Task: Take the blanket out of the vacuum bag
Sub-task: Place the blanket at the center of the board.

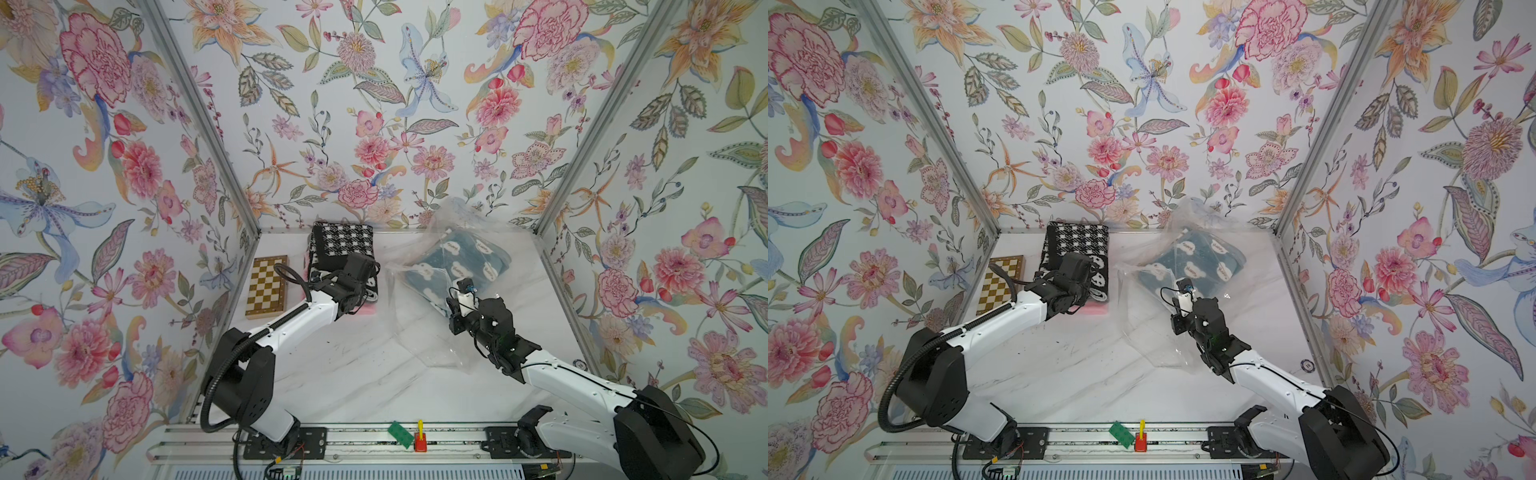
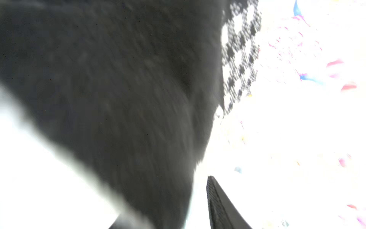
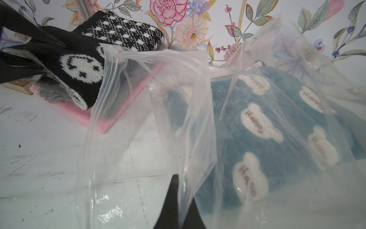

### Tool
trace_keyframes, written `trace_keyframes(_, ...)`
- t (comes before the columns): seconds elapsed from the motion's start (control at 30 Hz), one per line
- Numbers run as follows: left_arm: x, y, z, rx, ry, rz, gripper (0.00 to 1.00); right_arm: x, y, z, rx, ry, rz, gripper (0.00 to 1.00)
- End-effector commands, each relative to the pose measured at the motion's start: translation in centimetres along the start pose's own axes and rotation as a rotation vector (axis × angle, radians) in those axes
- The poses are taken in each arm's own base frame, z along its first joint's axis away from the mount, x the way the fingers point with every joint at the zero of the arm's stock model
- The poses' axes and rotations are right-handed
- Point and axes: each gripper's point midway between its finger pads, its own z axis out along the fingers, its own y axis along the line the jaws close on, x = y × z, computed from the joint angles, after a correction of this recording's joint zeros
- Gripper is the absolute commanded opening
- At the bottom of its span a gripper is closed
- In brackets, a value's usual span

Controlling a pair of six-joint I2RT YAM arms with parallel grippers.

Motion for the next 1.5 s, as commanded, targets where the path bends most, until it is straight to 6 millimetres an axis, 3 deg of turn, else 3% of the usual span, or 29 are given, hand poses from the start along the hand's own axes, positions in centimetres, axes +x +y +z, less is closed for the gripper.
trace_keyframes(0.0, -0.3, 1.8, -2.0, -0.032, 0.033, 0.054, 0.48, -0.7, 0.2, 0.3, -0.001, -0.002, -0.018, 0.0)
trace_keyframes(0.13, -1.1, 0.0, -4.2, 0.076, 0.04, 0.117, 0.46, -0.6, 0.3, 0.3, -0.004, 0.001, -0.019, 0.0)
trace_keyframes(0.27, -2.4, -3.9, -5.9, 0.259, -0.005, 0.213, 0.46, -0.3, 0.4, 0.6, -0.005, 0.011, -0.021, 0.0)
trace_keyframes(0.43, -3.2, -4.3, -2.2, 0.278, 0.031, 0.315, 0.43, -0.3, 0.4, 0.7, -0.007, 0.017, -0.022, 0.0)
trace_keyframes(0.63, -1.6, -2.4, 3.3, 0.229, 0.125, 0.465, 0.4, -0.2, 0.3, 0.6, -0.002, 0.017, -0.026, 0.0)
trace_keyframes(0.7, -1.4, -0.4, 5.3, 0.136, 0.145, 0.504, 0.38, -0.1, 0.3, 0.7, 0.0, 0.021, -0.027, 0.0)
trace_keyframes(0.9, -4.1, 4.5, 7.5, -0.006, 0.038, 0.565, 0.39, 0.0, 0.4, 0.9, -0.005, 0.026, -0.027, 0.0)
trace_keyframes(1.03, -5.1, 5.5, 8.1, -0.037, 0.004, 0.634, 0.39, 0.1, 0.4, 0.9, -0.003, 0.029, -0.028, 0.0)
trace_keyframes(1.1, -4.7, 4.6, 8.1, 0.004, 0.019, 0.686, 0.39, 0.0, 0.4, 0.8, -0.006, 0.027, -0.027, 0.0)
trace_keyframes(1.23, -3.7, -0.8, 5.4, 0.238, 0.015, 0.792, 0.39, 0.0, 0.4, 0.8, -0.002, 0.026, -0.028, 0.0)
trace_keyframes(1.37, -5.5, -6.4, 0.4, 0.452, -0.142, 0.836, 0.44, -0.1, 0.5, 0.7, -0.009, 0.022, -0.025, 0.0)
trace_keyframes(1.47, -7.1, -7.8, 0.2, 0.466, -0.189, 0.864, 0.44, -0.2, 0.5, 0.7, -0.011, 0.021, -0.024, 0.0)
